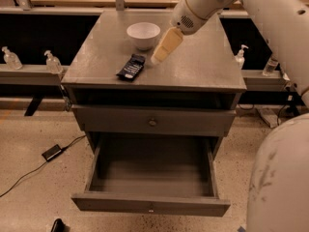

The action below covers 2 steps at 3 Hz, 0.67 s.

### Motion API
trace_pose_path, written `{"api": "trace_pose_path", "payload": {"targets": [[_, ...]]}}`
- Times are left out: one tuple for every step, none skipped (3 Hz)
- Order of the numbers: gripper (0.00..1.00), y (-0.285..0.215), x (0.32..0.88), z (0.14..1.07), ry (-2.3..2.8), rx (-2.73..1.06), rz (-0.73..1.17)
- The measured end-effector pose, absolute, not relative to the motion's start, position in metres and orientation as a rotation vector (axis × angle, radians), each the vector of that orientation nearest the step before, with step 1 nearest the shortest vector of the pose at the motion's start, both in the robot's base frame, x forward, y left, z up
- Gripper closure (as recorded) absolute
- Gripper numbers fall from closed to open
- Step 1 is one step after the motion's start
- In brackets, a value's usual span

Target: Place rxbar blueberry into middle drawer

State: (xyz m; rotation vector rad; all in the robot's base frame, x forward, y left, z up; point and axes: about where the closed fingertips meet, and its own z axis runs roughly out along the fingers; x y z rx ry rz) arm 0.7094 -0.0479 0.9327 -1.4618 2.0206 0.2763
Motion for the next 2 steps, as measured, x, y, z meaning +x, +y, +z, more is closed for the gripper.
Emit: {"api": "trace_pose_path", "payload": {"targets": [[0.00,-0.021,0.713,0.901,1.908,-1.437,0.357],[0.00,0.017,0.728,0.853,1.828,-1.363,0.459]]}}
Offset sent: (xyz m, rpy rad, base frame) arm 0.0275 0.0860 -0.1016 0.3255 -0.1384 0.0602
